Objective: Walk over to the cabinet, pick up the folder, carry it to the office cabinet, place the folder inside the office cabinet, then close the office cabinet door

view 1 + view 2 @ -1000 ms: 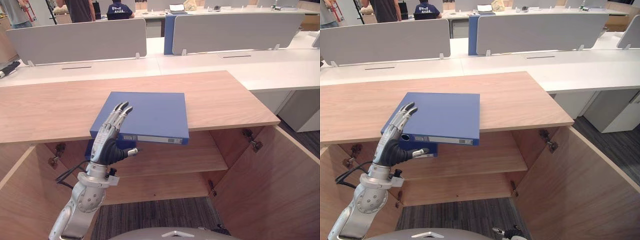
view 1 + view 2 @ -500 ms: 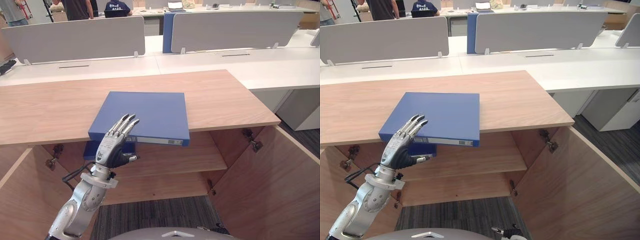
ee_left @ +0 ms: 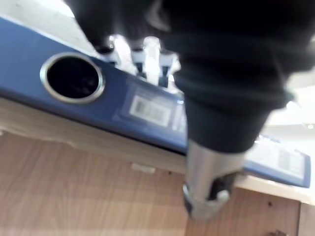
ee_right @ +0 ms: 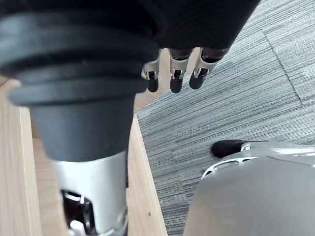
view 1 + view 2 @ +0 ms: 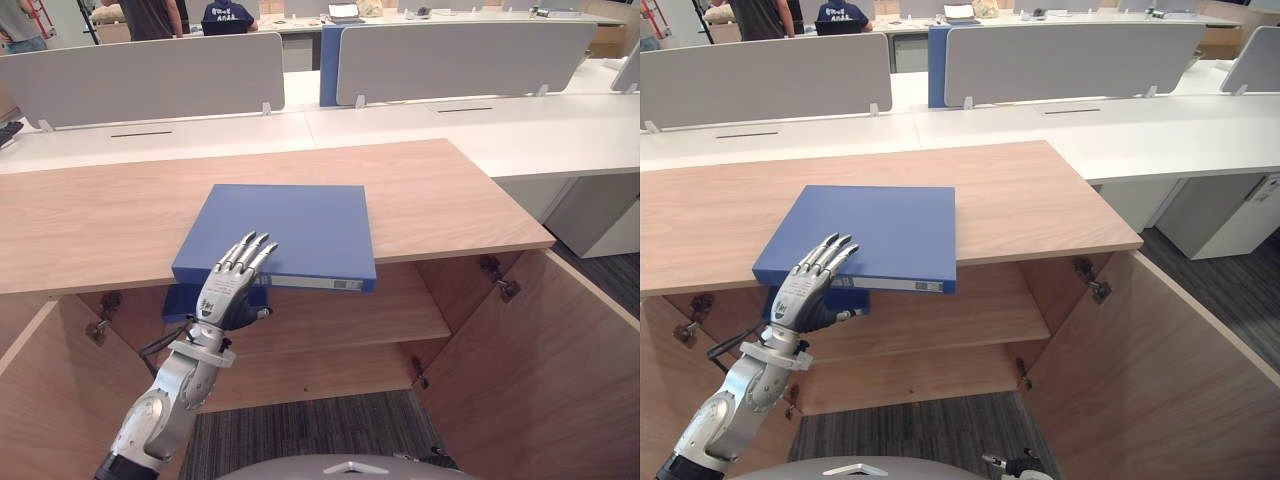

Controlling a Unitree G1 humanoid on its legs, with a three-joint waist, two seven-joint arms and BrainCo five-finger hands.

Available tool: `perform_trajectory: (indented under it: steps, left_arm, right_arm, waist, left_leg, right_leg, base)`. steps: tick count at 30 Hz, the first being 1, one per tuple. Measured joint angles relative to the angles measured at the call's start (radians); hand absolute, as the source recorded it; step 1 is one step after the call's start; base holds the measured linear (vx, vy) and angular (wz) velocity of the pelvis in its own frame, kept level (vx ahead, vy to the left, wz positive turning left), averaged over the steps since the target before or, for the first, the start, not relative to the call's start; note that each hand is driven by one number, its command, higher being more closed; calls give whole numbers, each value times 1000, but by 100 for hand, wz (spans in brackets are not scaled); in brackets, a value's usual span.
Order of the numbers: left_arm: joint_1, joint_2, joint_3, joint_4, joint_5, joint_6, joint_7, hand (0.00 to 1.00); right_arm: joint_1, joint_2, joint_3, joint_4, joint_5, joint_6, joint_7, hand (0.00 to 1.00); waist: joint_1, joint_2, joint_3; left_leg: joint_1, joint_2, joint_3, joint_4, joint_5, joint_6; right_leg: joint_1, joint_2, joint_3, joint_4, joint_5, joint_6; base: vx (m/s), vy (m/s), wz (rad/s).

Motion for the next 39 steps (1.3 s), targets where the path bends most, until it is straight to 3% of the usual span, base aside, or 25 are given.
perform_trajectory:
  steps: [7, 8, 14, 26, 31, 39]
  left_arm:
    - [-20, -30, -3, 9, 19, 16, 8, 0]
    - [-33, -35, -3, 28, 22, 18, 12, 100]
    - [-56, -65, -4, 52, 42, 37, 34, 100]
    - [-99, -69, 1, 68, 58, 36, 73, 100]
    - [-95, -104, 20, 59, 53, 28, 80, 100]
    - [-29, -128, 90, -76, -80, 3, 116, 100]
  right_arm:
    - [3, 1, -3, 0, 2, 1, 0, 0]
    - [4, 1, -4, 0, 2, 1, 0, 0]
    - [9, 3, -12, 1, 3, 11, 0, 0]
    - [11, 3, -30, 1, 13, 18, 0, 0]
    - [11, 3, -30, 1, 17, 18, -1, 0]
    - [9, 3, -24, 6, 21, 15, -2, 0]
  waist:
    - [-7, 1, -1]
    - [-7, 1, -2]
    - [-12, 1, -21]
    - [-29, 4, -31]
    - [-29, 4, -31]
    - [-28, 2, -31]
  left_leg:
    - [-2, -1, 8, 0, -3, -2]
    - [-2, -1, 8, 0, -4, -2]
    - [-4, -2, 8, 0, -4, -4]
    - [-3, -2, 10, 0, -7, -6]
    - [-3, -2, 11, 0, -10, -4]
    - [-2, -1, 12, 0, -13, -4]
  right_leg:
    - [-2, 0, 15, -16, 11, 0]
    - [-2, 0, 15, -17, 11, 0]
    - [-2, 0, 16, -24, 14, 0]
    - [-2, 0, 21, -28, 17, 2]
    - [-2, 0, 22, -30, 18, 2]
    - [1, 0, 25, -28, 23, 12]
  base:
    - [12, 5, -6]
    - [0, 0, 0]
    - [0, 0, 0]
    - [0, 0, 0]
    - [0, 0, 0]
    - [0, 0, 0]
